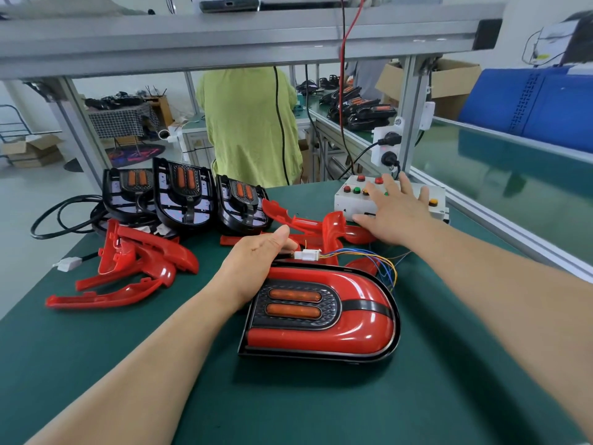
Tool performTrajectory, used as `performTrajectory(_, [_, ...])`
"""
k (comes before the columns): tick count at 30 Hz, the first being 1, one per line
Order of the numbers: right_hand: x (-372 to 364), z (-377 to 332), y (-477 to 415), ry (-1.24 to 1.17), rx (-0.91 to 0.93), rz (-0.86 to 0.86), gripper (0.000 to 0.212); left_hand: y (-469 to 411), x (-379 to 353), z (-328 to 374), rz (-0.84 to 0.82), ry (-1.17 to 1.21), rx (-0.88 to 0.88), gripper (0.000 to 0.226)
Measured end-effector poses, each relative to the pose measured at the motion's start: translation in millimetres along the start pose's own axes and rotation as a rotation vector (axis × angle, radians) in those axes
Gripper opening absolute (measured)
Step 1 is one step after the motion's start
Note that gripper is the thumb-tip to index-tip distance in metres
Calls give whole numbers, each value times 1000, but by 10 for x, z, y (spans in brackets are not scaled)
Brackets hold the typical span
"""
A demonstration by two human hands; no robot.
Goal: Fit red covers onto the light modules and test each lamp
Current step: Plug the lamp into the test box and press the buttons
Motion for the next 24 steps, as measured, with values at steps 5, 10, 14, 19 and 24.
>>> performTrajectory(5, [259, -165, 50, -91, 47, 116, 77, -1, -3, 2, 3, 14, 10, 55])
performTrajectory(10, [604, -420, 236, -298, 149, 288, 46, 6, -2, 1, 2, 15, 16, 55])
performTrajectory(14, [756, -541, 411, -614, 132, 251, 24, 3, -3, -6, -2, 15, 19, 55])
performTrajectory(19, [810, -756, 682, -835, 165, 29, 15, -1, 5, 2, 6, 18, 13, 51])
performTrajectory(24, [745, -863, 857, -894, 168, -97, 30, -20, 72, 60, 83, -39, -49, 27])
Point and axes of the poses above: each hand's wrist, its own y-axis away from the middle knuckle, its own x-axis out of the back of the hand, z = x × y, the point moved 8 cm from there along -y, towards the middle knuckle, and after that the axes turned 11 degrees about z, right-handed, at the moved point
